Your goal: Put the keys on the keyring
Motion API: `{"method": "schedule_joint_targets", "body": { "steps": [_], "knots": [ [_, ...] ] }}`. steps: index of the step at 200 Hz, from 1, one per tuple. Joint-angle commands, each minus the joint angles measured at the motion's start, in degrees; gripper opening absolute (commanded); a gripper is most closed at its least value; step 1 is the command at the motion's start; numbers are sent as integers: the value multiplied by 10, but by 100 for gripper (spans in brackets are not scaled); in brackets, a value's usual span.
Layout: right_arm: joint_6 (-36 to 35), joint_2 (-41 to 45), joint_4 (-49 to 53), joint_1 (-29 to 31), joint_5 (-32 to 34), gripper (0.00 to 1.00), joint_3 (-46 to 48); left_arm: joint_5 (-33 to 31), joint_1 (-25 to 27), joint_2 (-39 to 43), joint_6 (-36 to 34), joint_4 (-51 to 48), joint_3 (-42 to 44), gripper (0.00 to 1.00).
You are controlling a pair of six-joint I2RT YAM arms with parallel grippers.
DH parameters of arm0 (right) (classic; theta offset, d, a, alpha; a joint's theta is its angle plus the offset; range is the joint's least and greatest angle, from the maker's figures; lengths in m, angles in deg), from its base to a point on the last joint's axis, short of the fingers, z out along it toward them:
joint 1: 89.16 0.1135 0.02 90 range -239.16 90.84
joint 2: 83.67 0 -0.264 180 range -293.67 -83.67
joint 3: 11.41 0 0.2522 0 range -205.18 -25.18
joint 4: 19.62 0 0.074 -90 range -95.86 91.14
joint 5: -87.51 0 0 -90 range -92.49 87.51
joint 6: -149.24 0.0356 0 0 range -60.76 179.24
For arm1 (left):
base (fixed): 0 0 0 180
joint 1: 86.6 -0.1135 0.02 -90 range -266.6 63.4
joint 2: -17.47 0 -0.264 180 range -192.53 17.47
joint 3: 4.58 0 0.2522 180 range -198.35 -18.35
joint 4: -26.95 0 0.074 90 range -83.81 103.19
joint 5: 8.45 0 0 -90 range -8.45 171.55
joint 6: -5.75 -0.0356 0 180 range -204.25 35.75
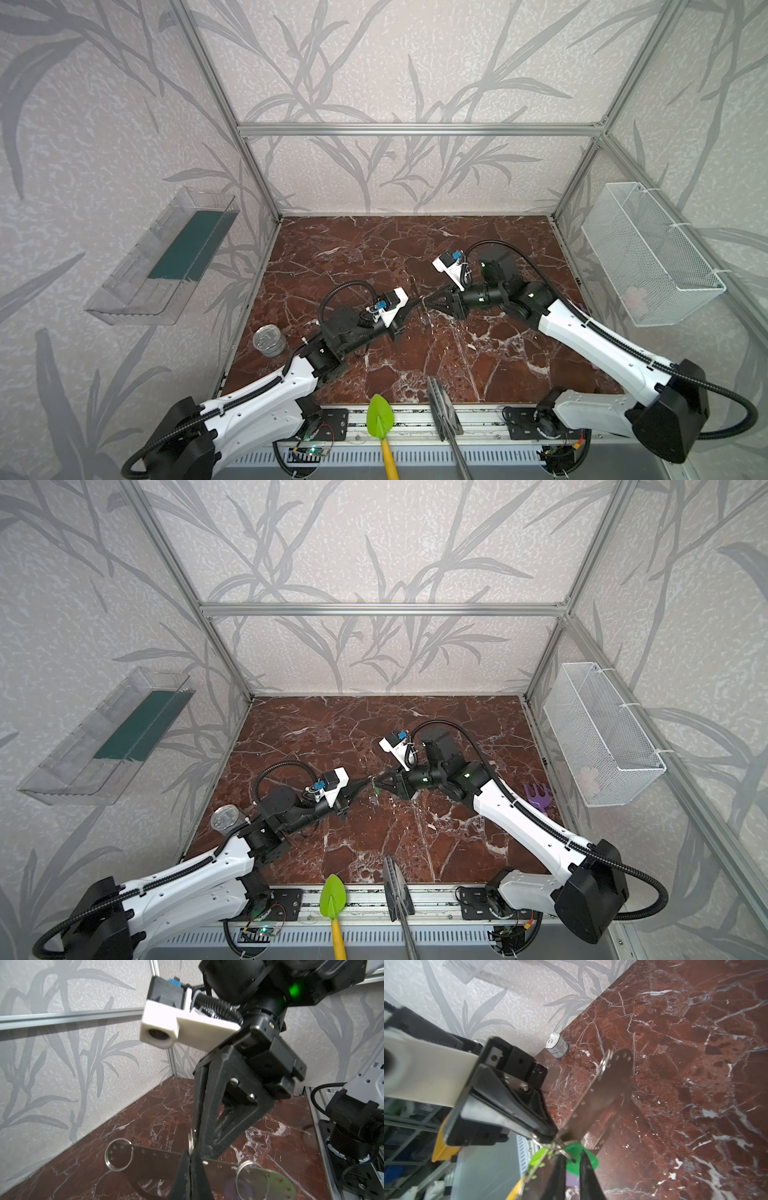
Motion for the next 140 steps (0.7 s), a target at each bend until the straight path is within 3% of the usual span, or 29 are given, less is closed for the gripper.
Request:
{"method": "schedule_joint_targets", "body": {
  "steps": [1,28,74,107,140],
  "knots": [
    [-13,21,17,-6,24,29,1,-16,3,-3,6,145,15,0],
    [-28,62,10,-17,82,34,7,19,-3,-14,7,133,-3,0],
    [-70,155,-58,-17,129,35,49,170,-50,-36,51,79,-53,0],
    [-98,187,-94,-17,78,35,77,271,-107,-81,156,179,-62,0],
    [-85,194,-141,-17,53,34,100,336,-118,-138,227,262,-81,0]
  ]
}}
